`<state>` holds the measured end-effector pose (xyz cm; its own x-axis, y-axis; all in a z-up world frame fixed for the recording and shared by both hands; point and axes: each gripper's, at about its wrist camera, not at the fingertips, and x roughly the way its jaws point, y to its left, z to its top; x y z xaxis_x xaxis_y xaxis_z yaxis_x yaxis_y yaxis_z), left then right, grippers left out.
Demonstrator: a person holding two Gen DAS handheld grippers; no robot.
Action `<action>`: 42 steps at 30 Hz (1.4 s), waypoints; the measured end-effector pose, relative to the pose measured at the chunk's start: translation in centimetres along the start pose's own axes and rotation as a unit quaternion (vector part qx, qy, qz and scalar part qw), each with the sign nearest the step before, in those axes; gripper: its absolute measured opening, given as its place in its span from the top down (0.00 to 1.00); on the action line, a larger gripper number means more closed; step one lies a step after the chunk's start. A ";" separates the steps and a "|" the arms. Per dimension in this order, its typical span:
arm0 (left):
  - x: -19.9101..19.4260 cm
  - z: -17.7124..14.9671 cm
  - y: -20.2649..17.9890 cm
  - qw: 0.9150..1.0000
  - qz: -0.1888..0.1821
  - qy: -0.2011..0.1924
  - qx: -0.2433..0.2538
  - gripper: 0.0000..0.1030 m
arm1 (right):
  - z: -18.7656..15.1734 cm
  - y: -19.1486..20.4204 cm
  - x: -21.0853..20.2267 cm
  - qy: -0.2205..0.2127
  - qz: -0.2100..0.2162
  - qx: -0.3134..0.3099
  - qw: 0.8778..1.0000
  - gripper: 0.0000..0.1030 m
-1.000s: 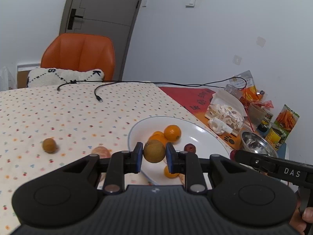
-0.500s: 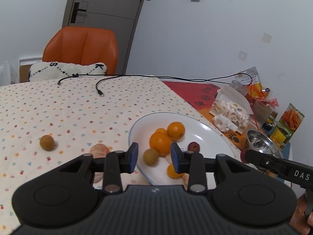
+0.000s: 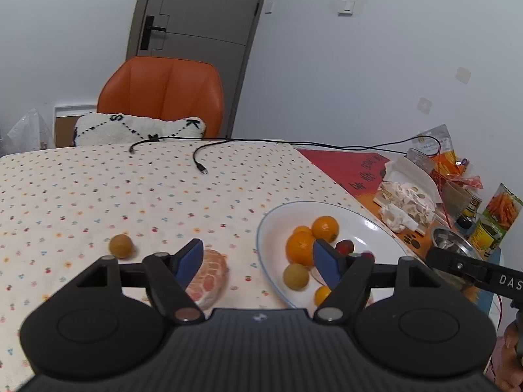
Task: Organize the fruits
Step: 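Open the right tool to drop the plum while the left tool drops the brown fruit, then move both tools back toward the remaining fruits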
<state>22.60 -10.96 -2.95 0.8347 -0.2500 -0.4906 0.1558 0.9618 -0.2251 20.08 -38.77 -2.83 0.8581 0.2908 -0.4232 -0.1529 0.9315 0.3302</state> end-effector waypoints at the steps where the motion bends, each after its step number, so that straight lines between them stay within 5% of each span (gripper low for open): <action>1: -0.1 0.0 0.2 1.000 0.004 0.000 -0.001 0.28 | -0.1 0.1 0.0 0.002 0.001 0.001 1.000 0.72; 20: -1.8 -0.2 4.7 0.999 0.053 -0.004 0.000 0.20 | -1.0 5.2 2.2 0.028 0.053 -0.026 0.998 0.41; 23: -2.2 -0.3 5.5 0.998 0.066 -0.007 -0.005 0.12 | -1.2 6.2 2.5 0.030 0.060 -0.034 0.997 0.32; 30: -3.1 -0.2 7.4 0.996 0.083 -0.003 -0.009 0.11 | -1.4 8.6 3.5 0.040 0.083 -0.045 0.995 0.11; 42: -4.8 -0.3 11.1 0.994 0.109 -0.002 -0.024 0.11 | -2.4 12.2 5.5 0.064 0.109 -0.054 0.991 0.11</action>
<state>20.18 0.89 -3.36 0.8482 -0.0366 -0.5284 -0.0537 0.9865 -0.1545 21.72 -25.26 -3.18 0.7315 0.5061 -0.4570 -0.3846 0.8596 0.3364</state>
